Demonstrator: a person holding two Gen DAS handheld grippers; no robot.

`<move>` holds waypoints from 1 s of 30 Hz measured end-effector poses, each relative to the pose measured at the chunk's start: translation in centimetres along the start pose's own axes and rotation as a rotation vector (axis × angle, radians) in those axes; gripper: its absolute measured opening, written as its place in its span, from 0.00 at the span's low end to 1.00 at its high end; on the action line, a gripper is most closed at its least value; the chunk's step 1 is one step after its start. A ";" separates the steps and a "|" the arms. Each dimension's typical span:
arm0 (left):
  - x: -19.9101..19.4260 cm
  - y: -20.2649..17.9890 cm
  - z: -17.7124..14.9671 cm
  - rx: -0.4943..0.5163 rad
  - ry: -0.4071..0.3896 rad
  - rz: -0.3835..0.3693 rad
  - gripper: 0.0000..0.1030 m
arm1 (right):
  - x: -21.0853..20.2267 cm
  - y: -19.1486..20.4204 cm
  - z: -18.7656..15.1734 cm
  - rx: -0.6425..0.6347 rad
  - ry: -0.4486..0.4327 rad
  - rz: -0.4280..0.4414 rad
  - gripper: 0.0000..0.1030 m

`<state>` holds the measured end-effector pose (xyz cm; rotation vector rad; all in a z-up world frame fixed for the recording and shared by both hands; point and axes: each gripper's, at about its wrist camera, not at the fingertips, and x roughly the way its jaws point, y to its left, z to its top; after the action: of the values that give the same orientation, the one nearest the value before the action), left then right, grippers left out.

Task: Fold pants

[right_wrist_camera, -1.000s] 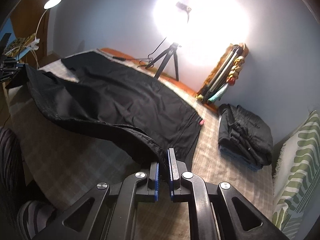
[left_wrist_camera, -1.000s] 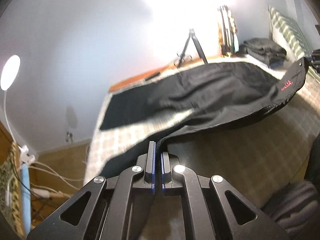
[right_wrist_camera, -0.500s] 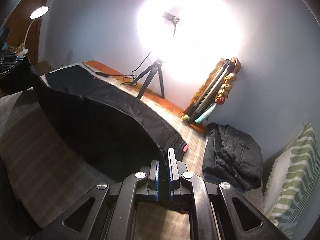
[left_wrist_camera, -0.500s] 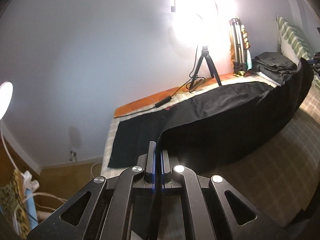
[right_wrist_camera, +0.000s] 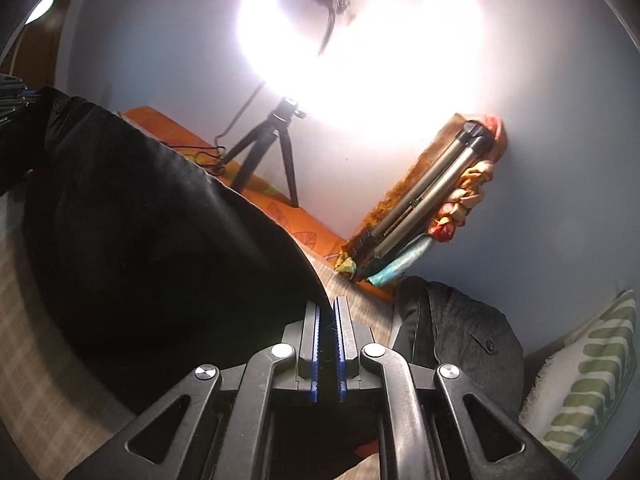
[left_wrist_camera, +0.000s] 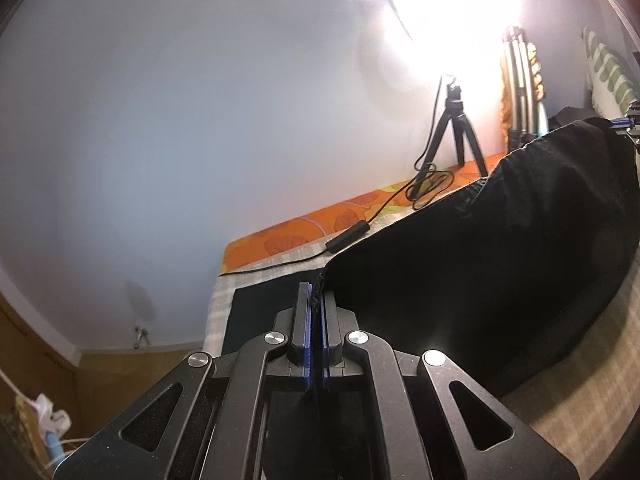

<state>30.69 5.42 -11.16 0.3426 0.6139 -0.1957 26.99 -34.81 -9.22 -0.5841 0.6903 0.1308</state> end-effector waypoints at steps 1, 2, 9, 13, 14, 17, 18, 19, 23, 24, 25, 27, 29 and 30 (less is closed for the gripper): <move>0.8 0.2 0.4 -0.003 0.006 0.000 0.02 | 0.9 0.0 0.3 -0.008 0.005 -0.005 0.04; 1.8 0.3 0.7 -0.005 0.016 -0.001 0.02 | 1.9 0.0 0.6 -0.017 0.011 -0.012 0.04; 7.8 -0.3 1.1 0.035 0.108 0.010 0.02 | 9.0 0.7 1.9 -0.037 0.088 -0.006 0.03; 10.3 -0.6 1.0 0.051 0.138 0.012 0.02 | 12.7 1.9 1.4 -0.081 0.140 -0.020 0.03; 10.9 -0.6 0.9 0.049 0.146 0.008 0.02 | 13.3 2.0 1.3 -0.082 0.147 -0.020 0.03; 12.5 -0.6 0.7 0.056 0.171 0.005 0.02 | 15.1 2.1 1.2 -0.072 0.172 -0.010 0.03; 13.0 -0.8 0.6 0.064 0.179 0.006 0.02 | 15.7 2.1 1.3 -0.071 0.178 -0.008 0.03; 13.4 -0.9 0.6 0.070 0.185 0.007 0.02 | 16.3 2.3 1.3 -0.072 0.187 -0.007 0.03; 14.9 -1.0 0.4 0.063 0.212 -0.002 0.02 | 18.2 2.8 1.0 -0.080 0.215 -0.007 0.03; 15.2 -1.0 0.3 0.057 0.218 -0.007 0.02 | 18.6 3.0 0.9 -0.080 0.221 -0.006 0.03; 15.6 -1.0 0.2 0.052 0.228 -0.015 0.02 | 19.0 3.1 0.8 -0.079 0.224 -0.005 0.03; 16.1 -0.8 -0.1 0.046 0.249 -0.026 0.06 | 19.5 3.4 0.6 -0.080 0.230 -0.005 0.03; 16.4 -0.6 0.1 0.020 0.258 -0.046 0.10 | 20.0 3.5 0.5 -0.076 0.241 -0.001 0.05; 16.3 -0.2 0.2 -0.007 0.257 -0.053 0.13 | 20.2 3.5 0.5 -0.071 0.242 -0.002 0.08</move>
<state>43.83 3.88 -20.75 0.3476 0.8775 -0.2022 41.78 -33.10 -23.33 -0.6758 0.9228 0.0835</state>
